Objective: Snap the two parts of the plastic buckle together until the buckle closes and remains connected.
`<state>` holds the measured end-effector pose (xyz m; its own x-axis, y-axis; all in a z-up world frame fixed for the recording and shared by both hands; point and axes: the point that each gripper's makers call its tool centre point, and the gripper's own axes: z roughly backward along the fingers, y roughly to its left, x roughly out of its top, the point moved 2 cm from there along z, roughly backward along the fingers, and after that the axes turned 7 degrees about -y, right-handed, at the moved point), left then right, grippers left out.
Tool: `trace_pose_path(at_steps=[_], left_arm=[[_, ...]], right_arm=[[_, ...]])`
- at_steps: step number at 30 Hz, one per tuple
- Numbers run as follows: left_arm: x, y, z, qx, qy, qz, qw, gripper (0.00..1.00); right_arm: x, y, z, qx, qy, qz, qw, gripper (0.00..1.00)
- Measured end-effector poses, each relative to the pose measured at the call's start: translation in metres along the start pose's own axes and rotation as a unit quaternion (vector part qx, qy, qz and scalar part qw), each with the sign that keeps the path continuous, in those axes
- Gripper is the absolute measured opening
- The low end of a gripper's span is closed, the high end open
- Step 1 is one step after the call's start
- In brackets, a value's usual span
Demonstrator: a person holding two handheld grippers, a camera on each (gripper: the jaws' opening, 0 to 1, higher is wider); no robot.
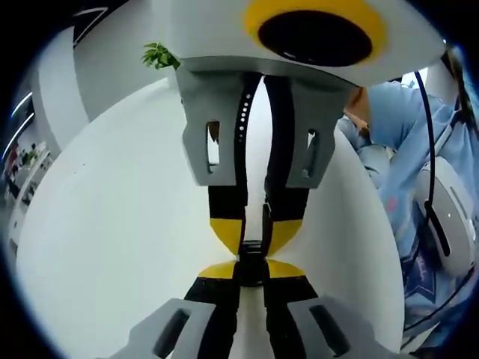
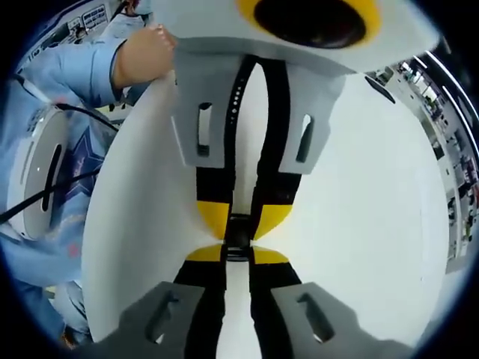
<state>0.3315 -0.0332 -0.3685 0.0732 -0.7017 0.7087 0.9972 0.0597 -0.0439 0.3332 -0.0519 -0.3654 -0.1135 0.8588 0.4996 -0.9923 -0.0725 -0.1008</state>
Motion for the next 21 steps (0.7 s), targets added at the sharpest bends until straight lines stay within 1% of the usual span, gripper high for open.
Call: trace_pose_path(at_steps=[2, 4, 10, 14, 21], left_arm=[[0.0007, 0.0006, -0.0004, 0.0, -0.002, 0.0, 1.0, 0.1], [0.002, 0.0008, -0.0019, -0.002, -0.007, 0.001, 1.0, 0.11], [0.0019, 0.0021, -0.0028, -0.003, -0.004, -0.005, 1.0, 0.11], [0.0007, 0.0038, -0.0007, 0.001, 0.003, -0.014, 0.9999, 0.11], [-0.0047, 0.0046, 0.0046, 0.004, 0.009, -0.011, 0.9999, 0.11]], right_arm=[[-0.0004, 0.0009, -0.0006, 0.001, 0.003, -0.002, 1.0, 0.09], [0.0015, -0.0031, -0.0009, 0.0, 0.0, 0.0, 1.0, 0.09], [0.0008, -0.0029, -0.0016, -0.002, -0.004, -0.004, 1.0, 0.09], [0.0005, -0.0021, -0.0016, -0.004, -0.004, -0.004, 1.0, 0.09], [-0.0011, -0.0007, -0.0005, -0.005, 0.001, -0.001, 1.0, 0.09]])
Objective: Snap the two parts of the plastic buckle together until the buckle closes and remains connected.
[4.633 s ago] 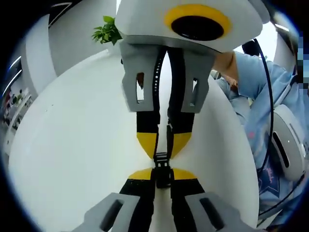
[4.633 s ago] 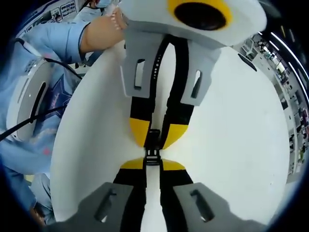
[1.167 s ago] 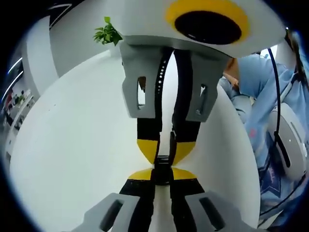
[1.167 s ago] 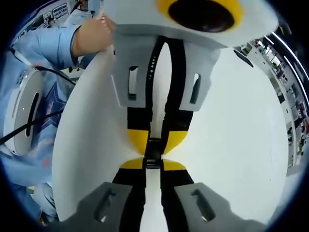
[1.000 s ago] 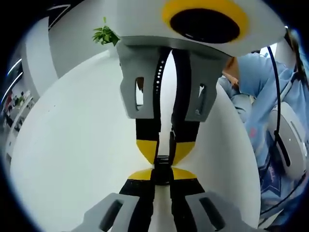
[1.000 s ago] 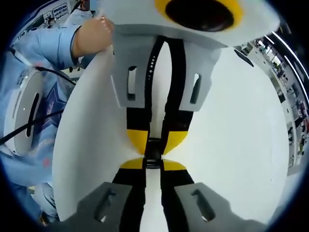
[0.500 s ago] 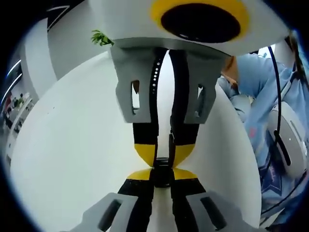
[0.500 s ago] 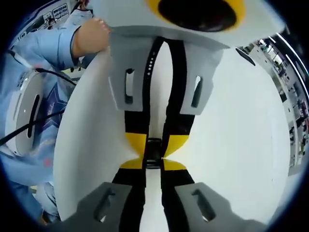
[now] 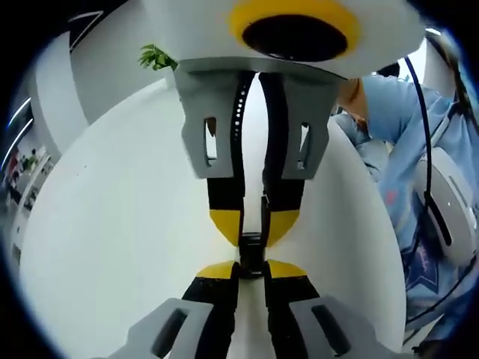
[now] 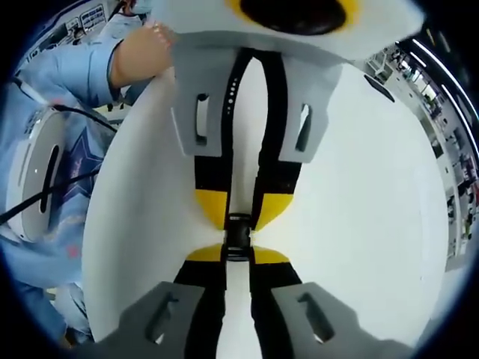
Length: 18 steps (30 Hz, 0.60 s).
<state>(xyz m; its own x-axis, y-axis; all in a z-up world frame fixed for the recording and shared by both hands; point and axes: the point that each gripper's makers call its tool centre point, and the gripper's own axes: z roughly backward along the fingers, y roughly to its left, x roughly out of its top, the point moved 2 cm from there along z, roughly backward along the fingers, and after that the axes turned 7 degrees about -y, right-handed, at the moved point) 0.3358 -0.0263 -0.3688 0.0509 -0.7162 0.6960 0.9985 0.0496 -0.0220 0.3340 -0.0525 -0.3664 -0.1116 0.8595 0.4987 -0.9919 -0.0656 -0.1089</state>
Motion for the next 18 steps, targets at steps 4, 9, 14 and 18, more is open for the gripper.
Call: trace_pose_path(at_steps=[4, 9, 14, 18], left_arm=[[-0.0015, 0.0011, 0.0015, 0.002, 0.0, 0.003, 1.0, 0.11], [-0.0028, -0.0001, 0.003, 0.001, 0.002, -0.004, 1.0, 0.11], [-0.0032, 0.0008, 0.0032, -0.003, 0.0, 0.0, 1.0, 0.11], [-0.0023, 0.0007, 0.0025, -0.001, 0.003, 0.005, 1.0, 0.11]], right_arm=[[-0.0016, 0.0029, 0.0001, -0.002, -0.002, 0.0, 1.0, 0.09], [-0.0025, 0.0047, 0.0002, -0.003, -0.001, 0.0, 1.0, 0.09], [-0.0033, 0.0047, 0.0004, -0.002, 0.0, 0.001, 1.0, 0.09], [-0.0038, 0.0045, 0.0006, -0.002, -0.001, 0.001, 1.0, 0.09]])
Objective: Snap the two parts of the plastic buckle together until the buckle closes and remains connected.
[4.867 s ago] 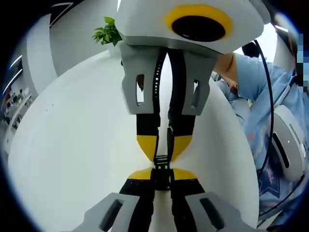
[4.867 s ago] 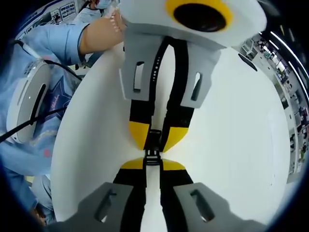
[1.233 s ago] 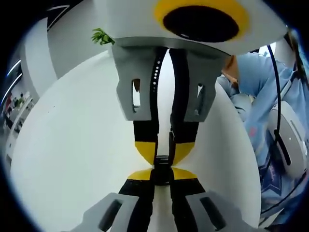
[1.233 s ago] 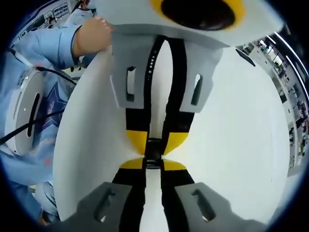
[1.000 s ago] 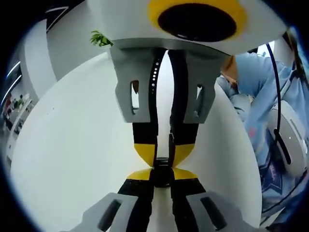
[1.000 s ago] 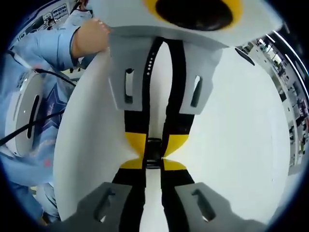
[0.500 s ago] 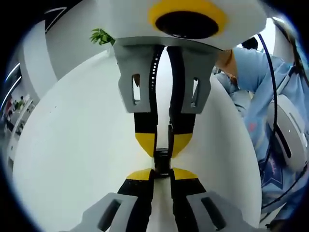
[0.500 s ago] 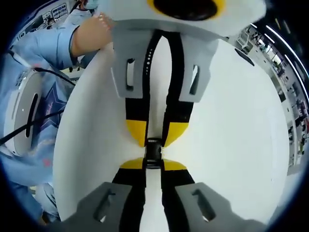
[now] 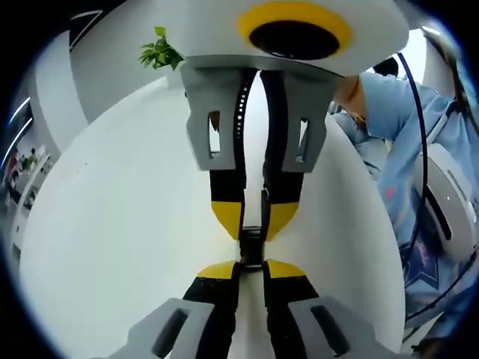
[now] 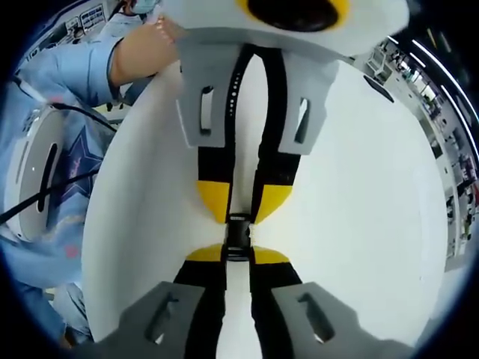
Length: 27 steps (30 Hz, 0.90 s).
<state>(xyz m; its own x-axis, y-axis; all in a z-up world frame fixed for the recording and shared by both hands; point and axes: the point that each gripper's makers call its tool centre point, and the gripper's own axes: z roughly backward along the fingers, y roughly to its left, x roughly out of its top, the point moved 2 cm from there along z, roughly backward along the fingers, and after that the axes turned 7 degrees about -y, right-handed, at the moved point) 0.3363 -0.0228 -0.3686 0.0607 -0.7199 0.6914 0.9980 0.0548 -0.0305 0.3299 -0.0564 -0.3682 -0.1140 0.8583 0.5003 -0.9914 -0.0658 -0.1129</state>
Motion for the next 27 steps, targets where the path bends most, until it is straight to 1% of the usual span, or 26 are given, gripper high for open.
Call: trace_pose_path(at_steps=[5, 10, 14, 18, 21, 27], left_arm=[[-0.0005, -0.001, 0.0007, 0.0, 0.003, 0.004, 1.0, 0.11], [-0.0004, -0.0013, 0.0014, -0.002, 0.003, 0.006, 1.0, 0.11], [-0.0004, -0.0017, 0.0019, -0.003, 0.003, 0.006, 1.0, 0.11], [-0.001, -0.0024, 0.0023, -0.004, 0.002, 0.006, 1.0, 0.11], [-0.0012, -0.0027, 0.0025, -0.005, 0.002, 0.004, 1.0, 0.11], [-0.0015, -0.0032, 0.0029, -0.006, 0.002, 0.004, 1.0, 0.11]], right_arm=[[-0.0009, -0.0016, 0.0013, -0.004, -0.009, -0.009, 0.9999, 0.1], [-0.0004, -0.0027, 0.0027, -0.011, -0.026, 0.01, 0.9996, 0.11], [0.0002, -0.005, 0.003, -0.01, -0.036, 0.014, 0.9992, 0.11], [0.0006, -0.0069, 0.003, -0.005, -0.046, 0.006, 0.9989, 0.11], [0.0011, -0.007, 0.0025, -0.002, -0.049, 0.004, 0.9988, 0.11], [0.0024, -0.0074, 0.002, -0.003, -0.042, 0.004, 0.9991, 0.1]])
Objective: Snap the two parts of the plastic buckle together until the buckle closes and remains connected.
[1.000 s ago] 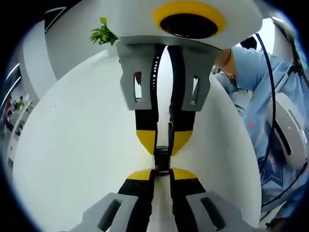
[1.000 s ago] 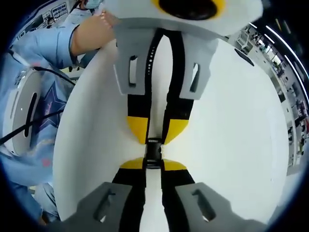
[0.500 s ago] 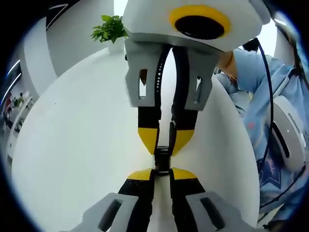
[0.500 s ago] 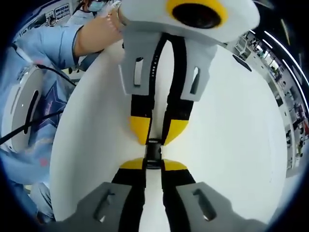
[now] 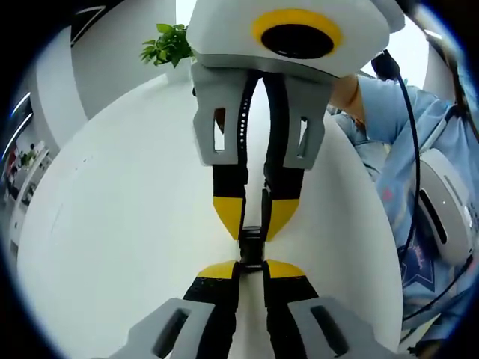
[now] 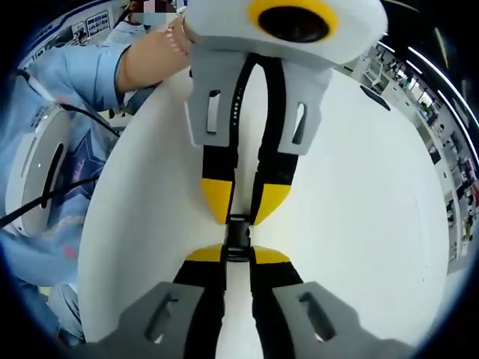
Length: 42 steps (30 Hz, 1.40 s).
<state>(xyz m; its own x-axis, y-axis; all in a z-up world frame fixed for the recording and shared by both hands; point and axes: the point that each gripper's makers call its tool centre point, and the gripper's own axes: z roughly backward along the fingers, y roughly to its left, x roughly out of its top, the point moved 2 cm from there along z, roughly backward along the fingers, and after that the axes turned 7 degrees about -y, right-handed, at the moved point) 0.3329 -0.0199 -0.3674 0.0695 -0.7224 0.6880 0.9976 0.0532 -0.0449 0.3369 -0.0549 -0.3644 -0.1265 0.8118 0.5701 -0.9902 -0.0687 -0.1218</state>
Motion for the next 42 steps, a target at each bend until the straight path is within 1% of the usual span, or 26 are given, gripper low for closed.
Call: trace_pose_path(at_steps=[7, 11, 24, 29, 42], left_arm=[[0.0, 0.0, 0.0, -0.005, 0.003, -0.002, 1.0, 0.11], [0.0, 0.0, 0.0, -0.006, 0.005, -0.004, 1.0, 0.11], [0.0, 0.002, 0.002, -0.009, 0.007, -0.007, 0.9999, 0.11], [0.0, 0.003, 0.002, -0.013, 0.008, -0.009, 0.9998, 0.11], [0.001, 0.011, 0.002, -0.008, 0.017, -0.011, 0.9998, 0.11]], right_arm=[[0.0, 0.0, -0.001, 0.0, -0.001, -0.004, 1.0, 0.1], [0.0, 0.001, -0.001, -0.002, -0.003, -0.014, 0.9999, 0.1], [0.001, -0.002, -0.002, 0.0, -0.015, -0.028, 0.9995, 0.1], [0.002, -0.003, -0.002, 0.002, -0.012, -0.023, 0.9997, 0.1], [0.001, -0.011, -0.002, 0.0, -0.013, -0.021, 0.9997, 0.1]])
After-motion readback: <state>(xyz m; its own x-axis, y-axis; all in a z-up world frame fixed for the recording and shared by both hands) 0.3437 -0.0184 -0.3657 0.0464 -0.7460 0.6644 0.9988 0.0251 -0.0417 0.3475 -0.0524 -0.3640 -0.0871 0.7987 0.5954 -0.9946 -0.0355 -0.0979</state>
